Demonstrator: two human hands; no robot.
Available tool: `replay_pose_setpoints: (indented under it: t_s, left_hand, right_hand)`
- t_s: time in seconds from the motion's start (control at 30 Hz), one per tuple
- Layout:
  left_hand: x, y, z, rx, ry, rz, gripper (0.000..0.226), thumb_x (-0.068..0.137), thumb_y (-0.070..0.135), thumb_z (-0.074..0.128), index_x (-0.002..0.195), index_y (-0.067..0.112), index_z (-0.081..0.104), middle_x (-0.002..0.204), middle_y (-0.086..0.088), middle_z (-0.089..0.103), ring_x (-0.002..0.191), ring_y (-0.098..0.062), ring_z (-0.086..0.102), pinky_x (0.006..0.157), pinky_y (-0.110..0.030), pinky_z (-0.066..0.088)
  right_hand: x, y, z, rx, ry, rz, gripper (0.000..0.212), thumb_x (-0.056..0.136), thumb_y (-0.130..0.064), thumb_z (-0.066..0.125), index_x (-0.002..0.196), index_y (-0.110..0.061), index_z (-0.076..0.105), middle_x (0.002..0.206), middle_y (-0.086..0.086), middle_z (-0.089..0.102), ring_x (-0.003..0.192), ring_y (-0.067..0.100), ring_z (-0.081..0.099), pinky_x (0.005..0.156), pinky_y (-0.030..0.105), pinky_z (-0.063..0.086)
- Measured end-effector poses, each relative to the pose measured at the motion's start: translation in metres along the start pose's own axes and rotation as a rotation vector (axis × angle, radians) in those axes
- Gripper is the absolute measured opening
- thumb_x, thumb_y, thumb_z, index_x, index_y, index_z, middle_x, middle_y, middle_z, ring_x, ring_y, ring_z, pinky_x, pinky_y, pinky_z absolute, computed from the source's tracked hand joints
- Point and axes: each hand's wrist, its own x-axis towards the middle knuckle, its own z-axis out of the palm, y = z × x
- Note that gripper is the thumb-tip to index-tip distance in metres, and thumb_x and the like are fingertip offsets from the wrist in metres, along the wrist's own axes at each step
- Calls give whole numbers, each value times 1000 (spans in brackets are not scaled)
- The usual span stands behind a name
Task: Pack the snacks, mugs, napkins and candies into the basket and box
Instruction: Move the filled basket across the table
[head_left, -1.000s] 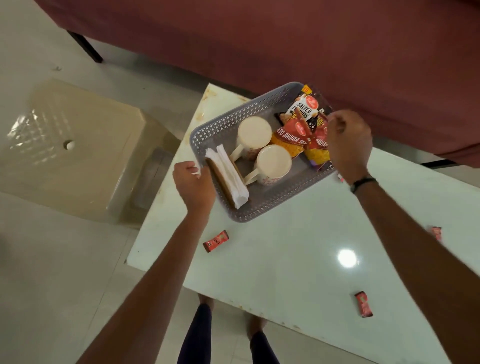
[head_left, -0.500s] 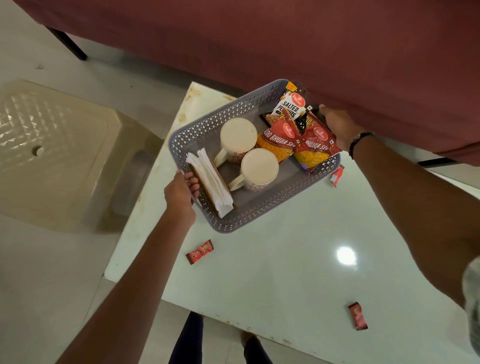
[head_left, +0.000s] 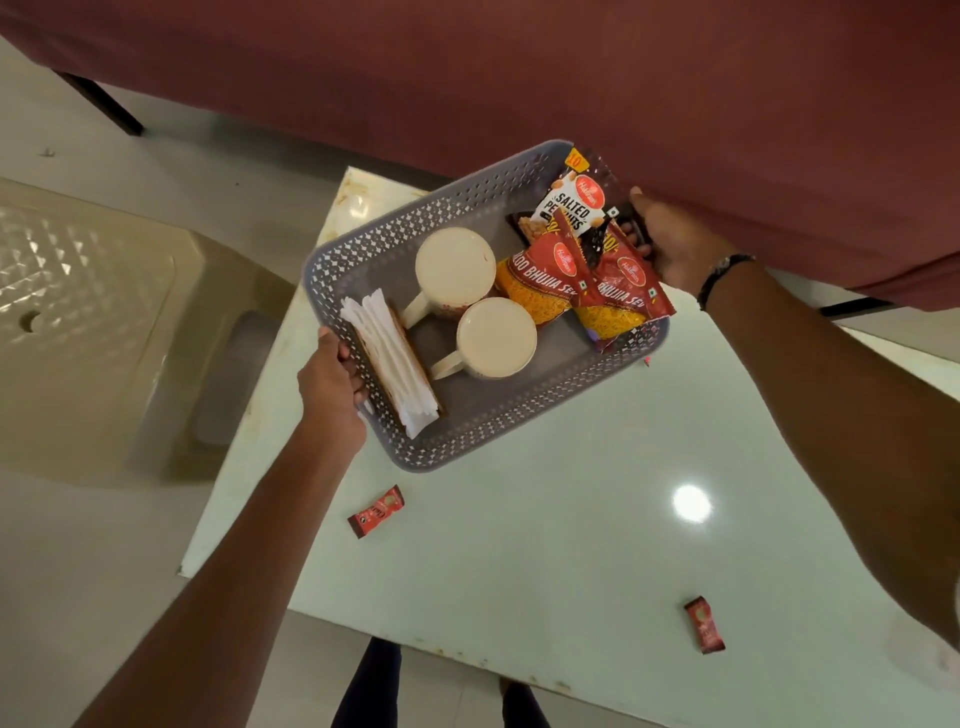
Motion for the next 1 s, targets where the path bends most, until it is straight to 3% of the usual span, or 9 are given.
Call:
replay_pose_setpoints:
  t_s: [0.1,0.23,0.47,0.63,0.8,0.93,1.0]
  left_hand:
    - [-18,10,5,-4,-38,58,40,98,41,40,62,21,40,30,14,39,25,-2,32,30,-13,25]
    - [-50,12,16,61,-64,60,39,95,41,47,61,20,42,34,13,38,25,-3,27,28,-12,18]
    - [-112,-37,44,224,-182,34,39,95,35,49,60,17,44,29,12,38,22,-2,28,27,-9,20]
    - [-133,-90,58,394,-200,29,38,93,36,50,60,18,44,53,3,37,25,-2,29,28,-9,21]
    - [-141,-119,75,461,-225,40,37,92,35,51,60,18,46,50,5,39,26,-2,29,28,-10,22]
    - [-143,-126,91,482,-217,54,38,93,34,52,60,17,46,39,8,40,23,-2,29,28,-8,21]
    - [-141,-126,97,489,-219,62,37,93,34,51,61,17,45,36,10,41,22,-1,29,28,-7,21]
  right_hand:
    - [-30,4,-22,-4,37,-10,48,99,-50,33,61,-22,43,46,-11,38,30,3,27,30,14,21]
    - [-97,23,-56,99,137,0,48,99,-49,33,60,-23,42,30,-9,36,23,3,28,27,13,21]
    - [-207,108,-119,353,272,93,45,102,-38,32,61,-20,40,24,-9,43,19,0,39,25,9,27]
    - [-229,187,-163,489,350,133,41,99,-38,38,68,-18,55,35,-7,57,29,3,53,33,10,40]
    - [-228,237,-191,499,403,136,38,98,-33,43,63,-19,52,33,-8,53,30,2,51,34,9,38]
    - [-216,254,-203,471,392,128,32,93,-38,47,76,-20,67,60,-2,71,57,15,66,55,23,53]
    - [-206,257,-208,465,393,113,32,93,-37,47,75,-20,67,59,-3,71,54,14,67,54,22,53]
